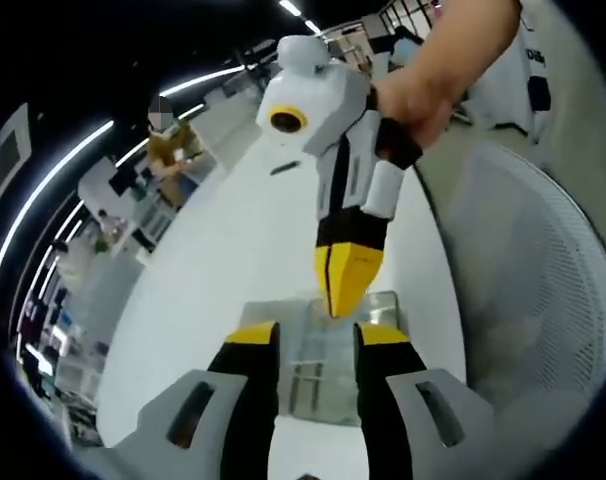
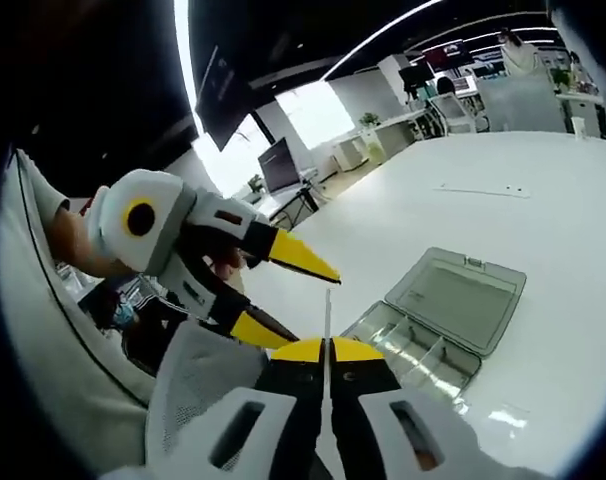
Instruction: Insert the divider into the dual guide fixture by aligning both edges with the guide slots and pushing it downward to the bottom, including one-sided entry, uneven engagement, binding, and posture correction.
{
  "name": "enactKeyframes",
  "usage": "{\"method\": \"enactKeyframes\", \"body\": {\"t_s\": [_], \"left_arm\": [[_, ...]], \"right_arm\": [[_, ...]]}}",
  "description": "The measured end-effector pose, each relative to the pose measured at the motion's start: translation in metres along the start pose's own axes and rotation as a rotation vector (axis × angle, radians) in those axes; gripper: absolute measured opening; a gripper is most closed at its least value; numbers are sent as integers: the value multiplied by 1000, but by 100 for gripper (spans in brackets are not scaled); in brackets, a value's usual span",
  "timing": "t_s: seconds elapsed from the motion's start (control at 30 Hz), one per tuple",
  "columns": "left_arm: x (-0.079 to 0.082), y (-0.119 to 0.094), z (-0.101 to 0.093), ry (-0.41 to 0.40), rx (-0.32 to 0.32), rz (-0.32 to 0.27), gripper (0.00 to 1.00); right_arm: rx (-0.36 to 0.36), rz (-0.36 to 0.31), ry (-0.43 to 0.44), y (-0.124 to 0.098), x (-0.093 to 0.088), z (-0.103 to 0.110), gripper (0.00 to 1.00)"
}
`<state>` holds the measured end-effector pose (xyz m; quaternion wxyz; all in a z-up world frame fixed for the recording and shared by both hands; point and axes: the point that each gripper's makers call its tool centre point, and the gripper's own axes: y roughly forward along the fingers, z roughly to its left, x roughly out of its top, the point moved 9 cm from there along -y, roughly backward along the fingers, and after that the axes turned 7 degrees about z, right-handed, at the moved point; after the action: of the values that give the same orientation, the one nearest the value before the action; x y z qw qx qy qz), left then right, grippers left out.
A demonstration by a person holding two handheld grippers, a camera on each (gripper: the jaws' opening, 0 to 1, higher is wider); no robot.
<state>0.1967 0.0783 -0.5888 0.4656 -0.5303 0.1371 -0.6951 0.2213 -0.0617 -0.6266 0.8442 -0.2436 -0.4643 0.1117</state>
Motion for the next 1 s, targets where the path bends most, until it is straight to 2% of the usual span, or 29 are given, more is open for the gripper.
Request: {"method": "enactKeyframes", "body": {"t_s": [0.17,0.3,0.43,0.63,0.83,1.0], "left_arm": [[-4,2,1,-25,-72,20,26],[-7,2,2,-46,-96,21,24],[-7,2,0,-58,-133,24,20],[-7,3,2,-73,-179,20,12],[-7,3,-1,-78,-231,32,10],[-8,3,-2,-90,-254,38,7]], "right_arm": [[-5,19,-72,1,-2,1,0],[-4,27,-92,1,-3,2,0],[-3,51,-181,1,-5,4,0],[5,67,-250,3,-7,8,0],[10,75,-345,4,-8,10,0],[14,84,-383,4,-8,11,0]]}}
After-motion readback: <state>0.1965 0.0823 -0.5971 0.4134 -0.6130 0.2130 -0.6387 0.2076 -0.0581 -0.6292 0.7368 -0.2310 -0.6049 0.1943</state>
